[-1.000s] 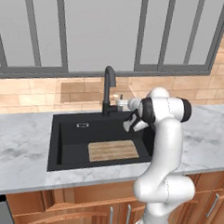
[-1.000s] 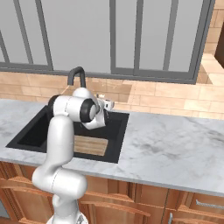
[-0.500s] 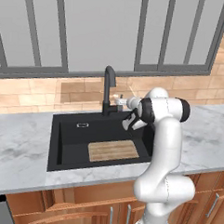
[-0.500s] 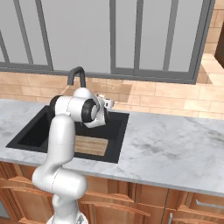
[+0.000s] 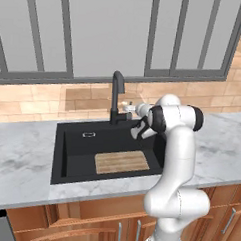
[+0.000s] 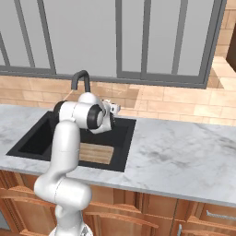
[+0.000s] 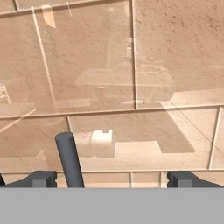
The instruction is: Turn on the sink faucet with hot water and rinse the cutting board for ten seconds, then turn off the faucet. Push the cutting board to reach the water if necessary.
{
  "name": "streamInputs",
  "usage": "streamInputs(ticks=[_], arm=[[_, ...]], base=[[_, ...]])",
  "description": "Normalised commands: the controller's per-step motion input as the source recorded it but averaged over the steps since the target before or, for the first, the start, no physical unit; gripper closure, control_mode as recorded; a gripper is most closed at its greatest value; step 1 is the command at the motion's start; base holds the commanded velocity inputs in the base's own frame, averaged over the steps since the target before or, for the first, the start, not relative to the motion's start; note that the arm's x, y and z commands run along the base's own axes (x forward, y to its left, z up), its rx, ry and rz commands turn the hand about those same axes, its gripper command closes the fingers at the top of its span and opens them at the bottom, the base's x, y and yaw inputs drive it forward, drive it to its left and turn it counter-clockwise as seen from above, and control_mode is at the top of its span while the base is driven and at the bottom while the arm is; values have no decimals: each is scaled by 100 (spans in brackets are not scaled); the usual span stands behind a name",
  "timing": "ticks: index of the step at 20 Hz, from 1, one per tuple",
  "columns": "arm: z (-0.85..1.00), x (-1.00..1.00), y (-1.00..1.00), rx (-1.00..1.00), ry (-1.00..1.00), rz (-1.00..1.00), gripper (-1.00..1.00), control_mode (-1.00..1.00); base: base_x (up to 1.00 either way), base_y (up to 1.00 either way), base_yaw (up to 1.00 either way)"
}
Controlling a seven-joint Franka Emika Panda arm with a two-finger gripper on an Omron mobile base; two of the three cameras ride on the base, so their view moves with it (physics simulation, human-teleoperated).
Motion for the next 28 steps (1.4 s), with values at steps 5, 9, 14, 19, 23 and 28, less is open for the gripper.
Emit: streamInputs(ticks=[5, 9, 14, 19, 23, 28], arm=[[-1, 3, 2, 0, 0, 0, -100, -100], [0, 5, 2, 0, 0, 0, -100, -100], [0, 10, 0, 0, 0, 0, -100, -100], [0, 10, 1, 0, 0, 0, -100, -100], [0, 4, 0, 0, 0, 0, -100, -100], [0, 2, 0, 0, 0, 0, -100, -100]], base=[[0, 0, 0], [0, 0, 0], [0, 0, 0], [0, 0, 0], [0, 0, 0], [0, 0, 0]])
